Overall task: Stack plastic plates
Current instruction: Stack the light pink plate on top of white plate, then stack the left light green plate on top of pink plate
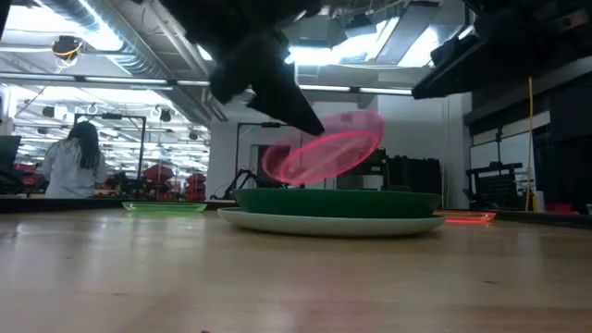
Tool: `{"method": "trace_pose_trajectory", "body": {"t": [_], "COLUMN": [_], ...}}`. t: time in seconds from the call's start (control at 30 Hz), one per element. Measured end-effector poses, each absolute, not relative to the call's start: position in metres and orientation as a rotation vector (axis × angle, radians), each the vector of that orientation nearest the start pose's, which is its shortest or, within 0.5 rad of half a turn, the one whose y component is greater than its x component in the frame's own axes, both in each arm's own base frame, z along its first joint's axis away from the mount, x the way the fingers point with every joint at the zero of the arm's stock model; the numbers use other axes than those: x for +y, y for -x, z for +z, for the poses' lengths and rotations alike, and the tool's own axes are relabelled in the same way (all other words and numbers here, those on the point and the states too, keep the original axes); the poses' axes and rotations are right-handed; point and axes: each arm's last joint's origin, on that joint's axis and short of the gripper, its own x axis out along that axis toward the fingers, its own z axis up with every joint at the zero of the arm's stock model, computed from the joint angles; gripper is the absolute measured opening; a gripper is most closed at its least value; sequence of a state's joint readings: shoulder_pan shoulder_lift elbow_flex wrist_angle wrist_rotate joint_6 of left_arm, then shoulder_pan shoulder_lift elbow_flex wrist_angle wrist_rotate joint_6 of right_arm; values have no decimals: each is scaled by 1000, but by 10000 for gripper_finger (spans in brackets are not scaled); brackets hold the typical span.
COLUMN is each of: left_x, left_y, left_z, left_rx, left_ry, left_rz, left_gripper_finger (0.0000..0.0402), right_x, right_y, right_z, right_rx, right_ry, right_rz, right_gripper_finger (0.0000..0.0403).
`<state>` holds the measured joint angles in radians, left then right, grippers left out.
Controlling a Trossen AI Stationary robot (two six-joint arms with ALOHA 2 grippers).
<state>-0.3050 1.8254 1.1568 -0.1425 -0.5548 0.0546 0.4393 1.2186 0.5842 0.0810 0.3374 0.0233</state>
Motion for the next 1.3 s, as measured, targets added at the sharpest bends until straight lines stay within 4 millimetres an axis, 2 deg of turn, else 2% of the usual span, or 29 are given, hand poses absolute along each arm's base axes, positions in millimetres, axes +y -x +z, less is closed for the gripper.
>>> {"method": "trace_pose_trajectory", "body": {"t": [0.17,0.33,0.67,1.0,1.1,1.3], "left_x": [-95,-88,-84,-83,-86,-93], "left_y": [-373,-376,-378,-378,-373,-353], "left_z": [177,177,172,173,181,205], "left_rx": [749,738,768,771,780,814], "left_ry": [-380,-326,-276,-266,-265,-287], "left_rz": [234,253,159,136,103,87], "left_gripper_finger": [2,2,5,90,105,110], "right_x": [94,94,94,94,94,94], "right_y": [-222,-222,-222,-222,-222,-222], "right_z": [203,202,202,202,202,201], "right_rx": [532,546,545,552,552,554], "right_ry": [186,166,162,147,147,145], "right_rz": [99,93,99,94,94,94], "right_gripper_finger": [138,138,138,138,138,138]}}
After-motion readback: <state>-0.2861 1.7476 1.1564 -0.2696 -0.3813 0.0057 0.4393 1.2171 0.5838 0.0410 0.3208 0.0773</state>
